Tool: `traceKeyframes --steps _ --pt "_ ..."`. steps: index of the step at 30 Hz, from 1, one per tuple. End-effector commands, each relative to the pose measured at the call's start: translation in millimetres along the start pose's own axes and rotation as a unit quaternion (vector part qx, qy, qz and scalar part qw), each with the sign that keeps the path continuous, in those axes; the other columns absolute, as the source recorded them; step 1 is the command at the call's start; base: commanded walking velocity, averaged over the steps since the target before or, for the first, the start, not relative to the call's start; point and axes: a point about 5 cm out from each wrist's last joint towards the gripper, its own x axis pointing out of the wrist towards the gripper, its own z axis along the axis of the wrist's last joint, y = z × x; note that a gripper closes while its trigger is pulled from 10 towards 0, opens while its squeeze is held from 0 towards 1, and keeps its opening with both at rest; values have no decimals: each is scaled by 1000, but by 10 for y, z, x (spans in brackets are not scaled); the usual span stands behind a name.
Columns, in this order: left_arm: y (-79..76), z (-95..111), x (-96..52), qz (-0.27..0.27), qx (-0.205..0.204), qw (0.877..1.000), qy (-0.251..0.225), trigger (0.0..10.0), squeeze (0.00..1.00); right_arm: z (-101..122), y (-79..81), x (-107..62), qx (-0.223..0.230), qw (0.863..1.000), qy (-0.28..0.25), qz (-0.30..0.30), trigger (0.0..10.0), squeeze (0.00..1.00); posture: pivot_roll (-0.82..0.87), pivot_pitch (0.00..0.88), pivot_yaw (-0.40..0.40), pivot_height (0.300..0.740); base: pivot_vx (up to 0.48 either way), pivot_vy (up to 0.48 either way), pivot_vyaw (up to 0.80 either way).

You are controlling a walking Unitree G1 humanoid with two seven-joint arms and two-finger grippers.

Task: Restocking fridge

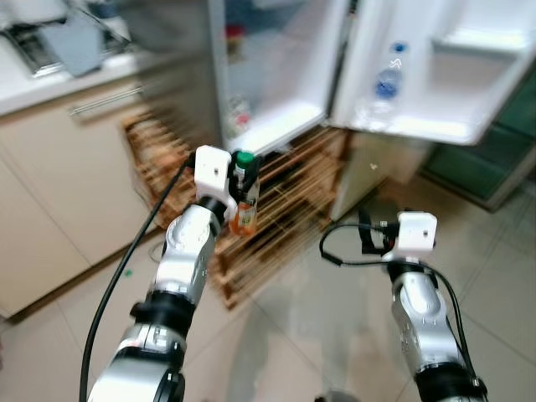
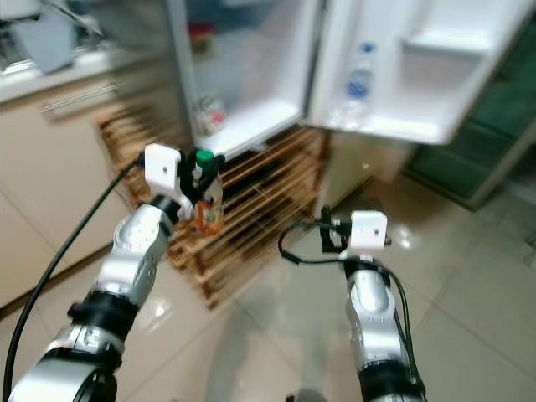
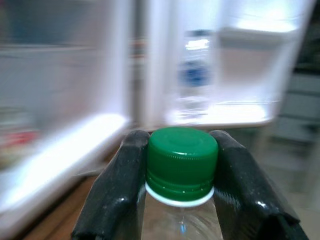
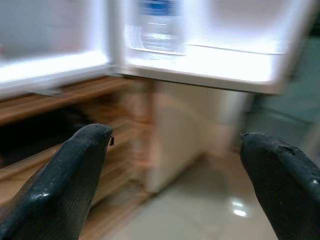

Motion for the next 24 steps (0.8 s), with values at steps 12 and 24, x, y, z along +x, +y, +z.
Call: traceKeyframes --steps 12,24 --pt "-42 100 50 -14 -14 999 -25 10000 0 44 126 -26 1 999 -16 29 10000 0 -139 0 8 740 98 -125 -236" --pt "-302 181 155 -63 -50 996 -50 10000 0 90 139 1 -3 999 -25 38 10000 0 -140 0 -1 740 430 0 0"
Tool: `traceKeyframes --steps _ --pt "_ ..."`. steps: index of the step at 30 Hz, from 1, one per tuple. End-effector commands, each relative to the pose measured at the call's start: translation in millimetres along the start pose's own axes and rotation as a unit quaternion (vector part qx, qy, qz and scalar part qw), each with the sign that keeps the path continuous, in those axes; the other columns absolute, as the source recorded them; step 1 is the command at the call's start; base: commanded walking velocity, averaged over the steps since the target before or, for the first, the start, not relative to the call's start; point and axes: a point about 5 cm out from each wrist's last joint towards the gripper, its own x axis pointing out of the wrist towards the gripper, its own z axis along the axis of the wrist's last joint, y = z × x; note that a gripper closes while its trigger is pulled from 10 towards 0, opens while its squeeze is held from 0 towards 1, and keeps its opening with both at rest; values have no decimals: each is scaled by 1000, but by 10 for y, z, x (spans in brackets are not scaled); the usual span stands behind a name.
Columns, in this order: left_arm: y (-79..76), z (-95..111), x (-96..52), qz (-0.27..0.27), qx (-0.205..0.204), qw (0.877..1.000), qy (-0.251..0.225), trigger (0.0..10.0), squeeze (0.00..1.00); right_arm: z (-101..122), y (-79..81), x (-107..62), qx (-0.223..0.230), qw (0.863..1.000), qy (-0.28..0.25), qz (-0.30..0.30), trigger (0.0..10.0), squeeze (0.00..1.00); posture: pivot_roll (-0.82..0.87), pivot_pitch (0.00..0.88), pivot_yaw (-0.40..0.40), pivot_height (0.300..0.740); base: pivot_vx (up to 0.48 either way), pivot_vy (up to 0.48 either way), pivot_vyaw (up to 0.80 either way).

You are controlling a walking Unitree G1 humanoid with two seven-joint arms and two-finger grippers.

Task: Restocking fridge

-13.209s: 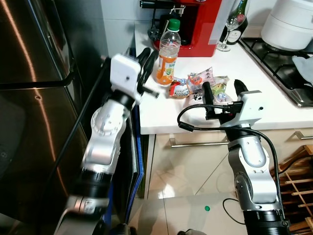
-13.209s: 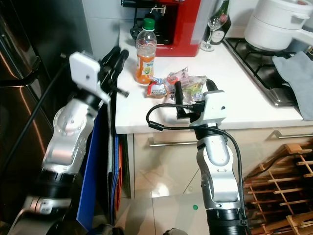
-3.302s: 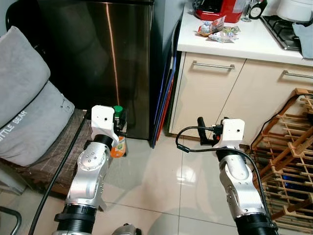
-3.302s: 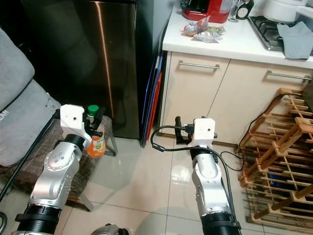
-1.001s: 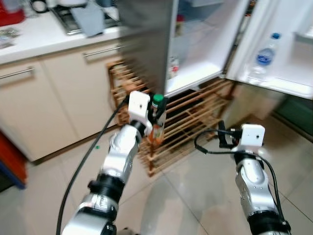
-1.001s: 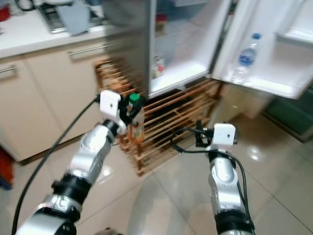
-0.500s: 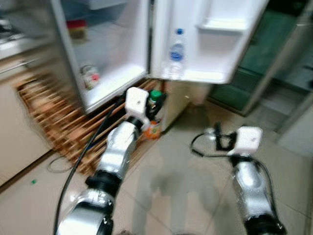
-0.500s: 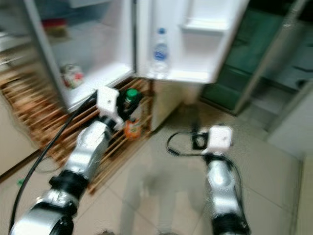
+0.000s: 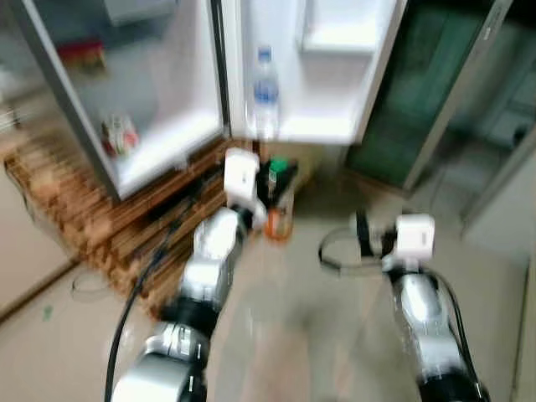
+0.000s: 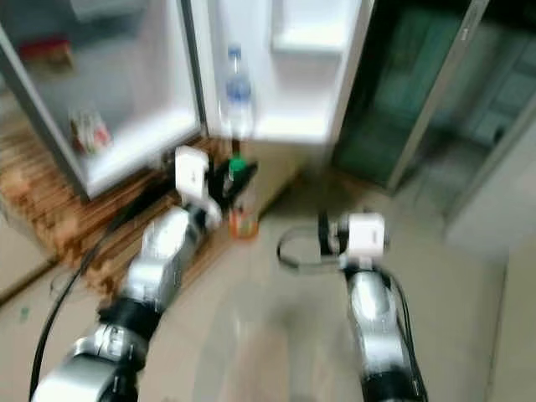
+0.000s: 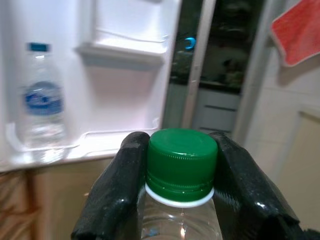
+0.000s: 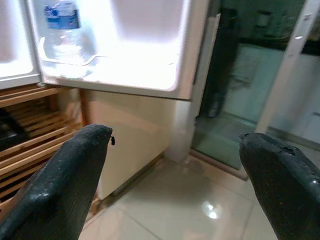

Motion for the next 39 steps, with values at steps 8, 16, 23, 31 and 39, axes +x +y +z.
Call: traceKeyframes --steps 8,16,23,31,39 --pt "-79 166 142 -25 -14 999 -27 10000 0 72 -35 40 -5 1000 -13 -2 10000 0 -140 0 6 740 480 0 0" --pt "-21 234 158 -11 -6 999 -38 10000 0 45 -35 23 -7 1000 -4 -1 10000 0 -146 0 6 740 480 0 0" --pt "-72 273 180 -27 -2 999 -44 10000 0 31 -30 14 -7 1000 -1 -2 10000 0 -146 0 10 740 480 0 0" --pt "-131 310 208 -42 -11 998 -51 10000 0 9 -27 -14 -7 1000 3 -2 10000 0 -158 0 17 740 480 0 0" --pt "-60 519 247 -28 -17 996 -87 10000 0 7 -80 -26 -13 1000 4 -5 10000 0 -167 0 19 740 476 0 0"
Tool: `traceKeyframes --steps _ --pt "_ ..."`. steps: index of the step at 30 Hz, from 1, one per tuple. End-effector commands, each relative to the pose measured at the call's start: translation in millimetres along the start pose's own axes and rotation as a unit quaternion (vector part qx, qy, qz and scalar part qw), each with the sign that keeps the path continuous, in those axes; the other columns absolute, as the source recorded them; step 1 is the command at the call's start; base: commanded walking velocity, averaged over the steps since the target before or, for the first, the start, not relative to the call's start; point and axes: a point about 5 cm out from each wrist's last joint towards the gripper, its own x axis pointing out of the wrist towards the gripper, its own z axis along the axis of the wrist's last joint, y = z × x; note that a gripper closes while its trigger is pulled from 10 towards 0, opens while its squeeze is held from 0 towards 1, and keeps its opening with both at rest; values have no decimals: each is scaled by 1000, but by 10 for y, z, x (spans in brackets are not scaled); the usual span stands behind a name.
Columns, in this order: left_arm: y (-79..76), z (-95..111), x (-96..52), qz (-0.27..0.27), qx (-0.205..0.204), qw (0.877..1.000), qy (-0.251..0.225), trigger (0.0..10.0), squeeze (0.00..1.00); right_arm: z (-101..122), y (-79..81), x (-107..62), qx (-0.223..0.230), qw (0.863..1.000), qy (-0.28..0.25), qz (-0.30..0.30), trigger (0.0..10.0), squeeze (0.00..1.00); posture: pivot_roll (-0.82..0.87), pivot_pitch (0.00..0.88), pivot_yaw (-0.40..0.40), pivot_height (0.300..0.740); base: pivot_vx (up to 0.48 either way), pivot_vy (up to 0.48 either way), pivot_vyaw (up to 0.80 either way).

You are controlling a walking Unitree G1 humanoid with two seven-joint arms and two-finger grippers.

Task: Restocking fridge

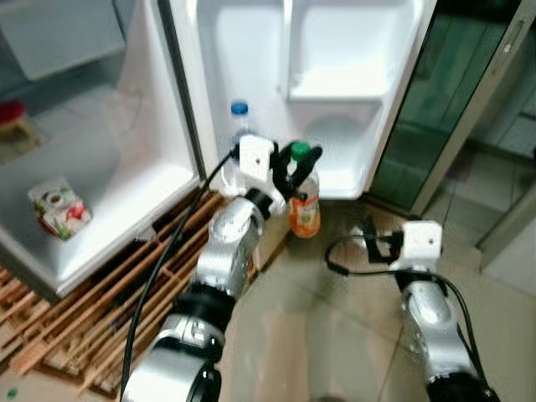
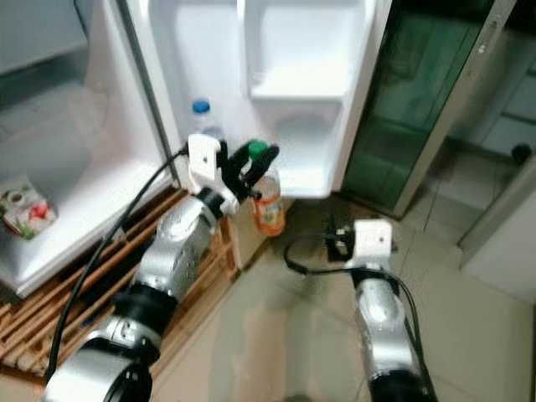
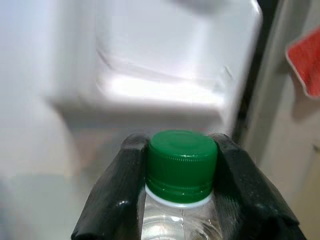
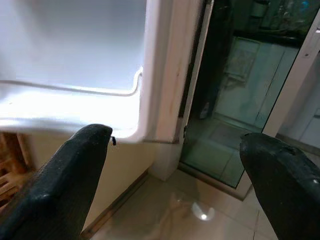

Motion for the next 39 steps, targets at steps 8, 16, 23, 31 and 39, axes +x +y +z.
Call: traceKeyframes --steps 8,16,23,31,39 --pt "340 300 4 97 7 994 -54 10000 0 42 38 -20 -6 1000 -7 17 10000 0 -190 0 5 740 0 0 0" --pt "442 264 10 167 -49 980 -92 10000 0 122 89 18 -19 999 -21 36 10000 0 -218 0 1 740 0 0 0" --pt "397 313 110 180 -7 978 -108 10000 0 122 112 -71 -25 998 -20 46 10000 0 -247 0 -3 740 0 0 0" --pt "279 332 231 171 -20 979 -113 10000 0 143 143 -213 -25 998 -19 53 10000 0 -279 0 14 740 0 0 0" --pt "220 73 -218 88 13 996 -21 10000 0 321 136 -438 15 999 -32 39 10000 0 -243 0 24 740 0 0 0"
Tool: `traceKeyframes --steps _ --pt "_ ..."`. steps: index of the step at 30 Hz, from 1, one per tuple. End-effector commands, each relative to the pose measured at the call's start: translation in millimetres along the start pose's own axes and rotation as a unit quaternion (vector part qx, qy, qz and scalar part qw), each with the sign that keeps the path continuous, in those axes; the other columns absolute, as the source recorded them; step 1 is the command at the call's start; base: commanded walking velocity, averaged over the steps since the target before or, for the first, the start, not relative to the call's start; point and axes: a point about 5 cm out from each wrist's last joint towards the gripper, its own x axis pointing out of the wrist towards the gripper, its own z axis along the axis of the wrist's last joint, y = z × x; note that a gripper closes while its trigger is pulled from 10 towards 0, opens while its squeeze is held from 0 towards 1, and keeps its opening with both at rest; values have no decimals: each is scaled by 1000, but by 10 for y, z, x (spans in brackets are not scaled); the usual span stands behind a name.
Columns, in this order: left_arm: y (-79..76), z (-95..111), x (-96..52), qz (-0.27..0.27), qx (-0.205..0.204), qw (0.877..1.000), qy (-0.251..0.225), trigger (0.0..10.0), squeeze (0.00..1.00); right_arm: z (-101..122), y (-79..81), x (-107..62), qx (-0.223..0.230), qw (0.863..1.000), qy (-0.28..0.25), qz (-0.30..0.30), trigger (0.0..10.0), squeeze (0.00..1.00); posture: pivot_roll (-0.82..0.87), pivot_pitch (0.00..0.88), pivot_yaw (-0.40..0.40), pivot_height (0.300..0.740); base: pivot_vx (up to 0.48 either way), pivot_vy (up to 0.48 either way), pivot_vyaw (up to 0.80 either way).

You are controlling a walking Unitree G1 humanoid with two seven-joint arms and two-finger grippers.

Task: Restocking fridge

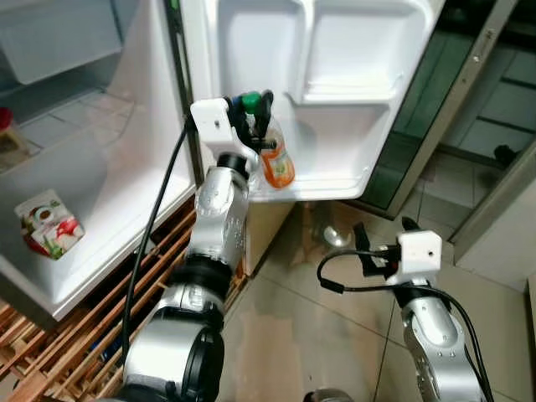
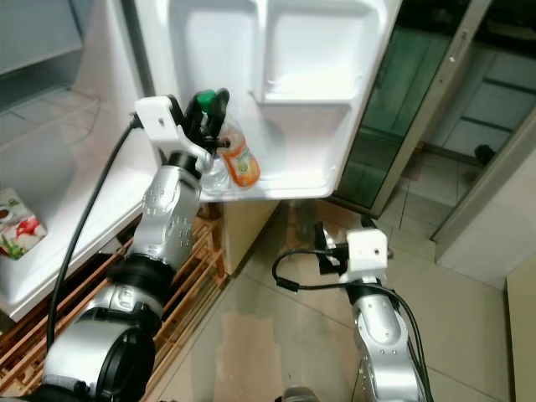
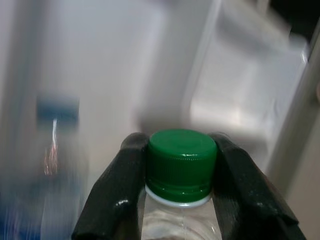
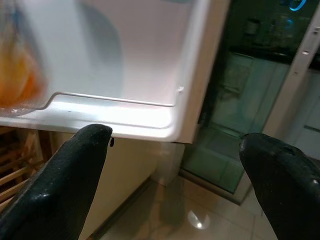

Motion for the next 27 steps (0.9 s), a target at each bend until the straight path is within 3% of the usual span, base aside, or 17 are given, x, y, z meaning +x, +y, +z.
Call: traceKeyframes --steps 1,2,5,7,8,9,12,13,16,20,27 --pt "-57 100 -39 -33 24 999 5 10000 0 109 -9 -8 8 1000 -12 -2 10000 0 -220 0 28 740 0 0 0" --pt "-57 100 -39 -33 24 999 5 10000 0 109 -9 -8 8 1000 -12 -2 10000 0 -220 0 28 740 0 0 0" --pt "-110 116 -221 -60 45 997 21 10000 0 151 -35 -54 14 1000 -12 -10 10000 0 -196 0 33 740 0 0 0" --pt "-172 196 -375 -96 65 993 18 10000 0 210 -38 -83 16 1000 -17 -15 10000 0 -187 0 38 740 0 0 0" --pt "-191 277 -591 -127 95 987 20 10000 0 291 -36 -161 15 999 -21 -22 10000 0 -179 0 42 740 0 0 0" --pt "-191 277 -591 -127 95 987 20 10000 0 291 -36 -161 15 999 -21 -22 10000 0 -179 0 42 740 0 0 0" --pt "-98 315 -885 -122 120 984 45 10000 0 399 -58 -329 9 999 -22 -31 10000 0 -168 0 44 740 0 0 0" --pt "8 316 -950 -97 135 984 60 10000 0 382 -67 -364 0 999 -17 -27 10000 0 -173 0 40 740 0 0 0" --pt "48 375 -866 -83 155 983 47 10000 0 284 -70 -271 -20 999 -12 -23 10000 0 -160 0 24 740 0 0 0" --pt "-20 406 -676 -76 132 988 32 10000 0 232 -80 -106 -8 999 1 -31 10000 0 -159 0 15 740 0 -321 0" --pt "-148 388 -578 -78 98 992 28 10000 0 286 -97 -41 -7 1000 0 -22 10000 0 -183 0 17 740 108 -420 0"
